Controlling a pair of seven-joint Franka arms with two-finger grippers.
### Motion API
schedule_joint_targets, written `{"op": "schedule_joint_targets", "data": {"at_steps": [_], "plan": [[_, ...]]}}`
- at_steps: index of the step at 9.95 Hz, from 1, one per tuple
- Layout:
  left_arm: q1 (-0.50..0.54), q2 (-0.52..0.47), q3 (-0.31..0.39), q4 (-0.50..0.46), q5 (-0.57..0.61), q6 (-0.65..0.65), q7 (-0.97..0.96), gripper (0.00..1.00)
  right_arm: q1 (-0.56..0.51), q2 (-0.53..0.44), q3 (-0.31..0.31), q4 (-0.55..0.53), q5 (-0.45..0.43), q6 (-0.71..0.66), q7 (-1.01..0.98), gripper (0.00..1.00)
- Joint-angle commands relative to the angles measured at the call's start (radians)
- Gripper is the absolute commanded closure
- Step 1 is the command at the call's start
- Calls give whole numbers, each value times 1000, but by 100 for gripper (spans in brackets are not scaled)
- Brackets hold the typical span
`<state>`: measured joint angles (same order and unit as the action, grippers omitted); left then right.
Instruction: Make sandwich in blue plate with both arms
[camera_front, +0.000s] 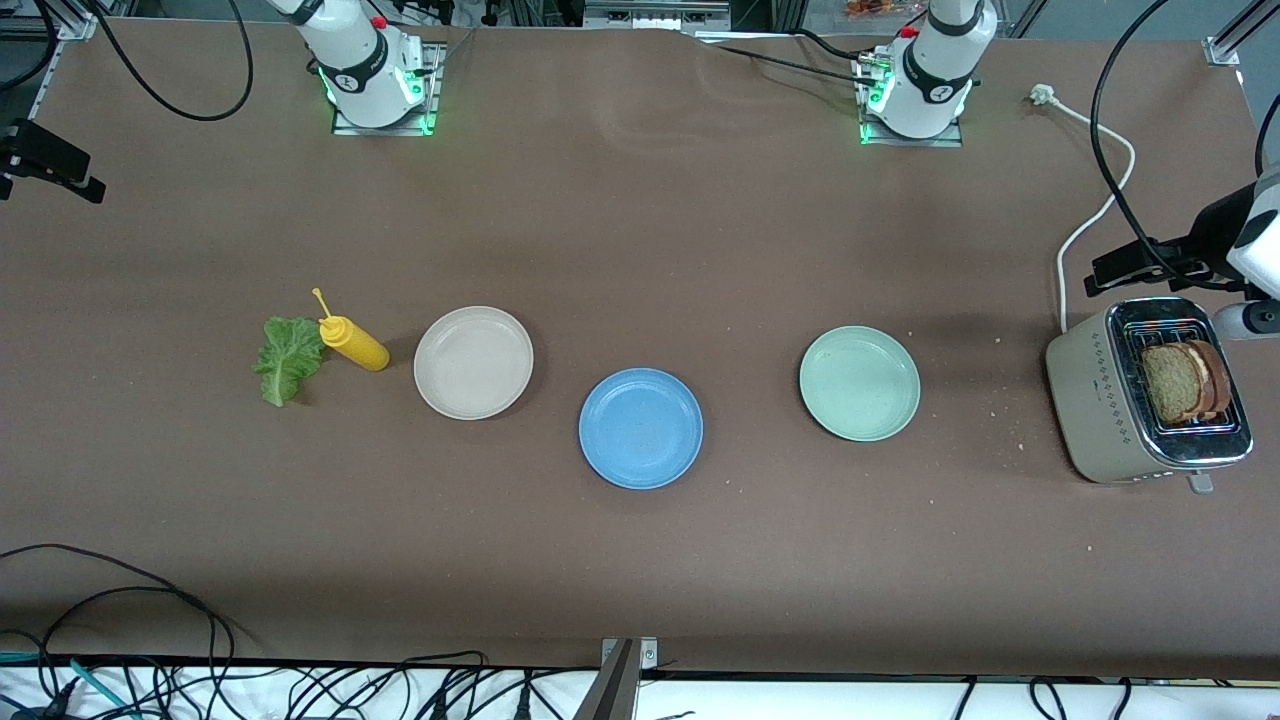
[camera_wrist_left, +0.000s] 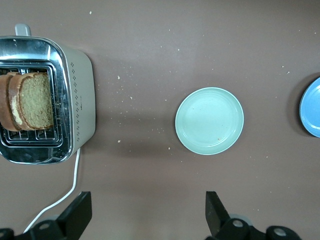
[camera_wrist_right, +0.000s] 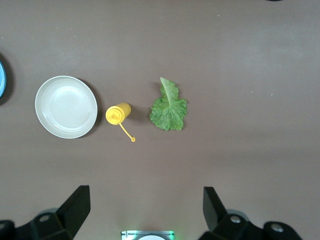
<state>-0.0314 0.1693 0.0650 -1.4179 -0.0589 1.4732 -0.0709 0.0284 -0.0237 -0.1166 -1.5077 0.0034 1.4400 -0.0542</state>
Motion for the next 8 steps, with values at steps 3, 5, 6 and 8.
{"op": "schedule_joint_targets", "data": {"at_steps": [3, 5, 6, 8], "plan": [[-4, -17, 3, -19, 11, -4, 22, 0, 1, -5, -3, 18, 4, -20, -10, 0], [-4, -17, 3, -19, 11, -4, 22, 0, 2, -4, 5, 18, -2, -20, -13, 0], [-4, -17, 3, -19, 11, -4, 22, 0, 1, -4, -1, 18, 3, -17, -12, 0], [-2, -17, 1, -27, 13, -4, 23, 1, 1, -4, -1, 18, 3, -13, -10, 0]]}}
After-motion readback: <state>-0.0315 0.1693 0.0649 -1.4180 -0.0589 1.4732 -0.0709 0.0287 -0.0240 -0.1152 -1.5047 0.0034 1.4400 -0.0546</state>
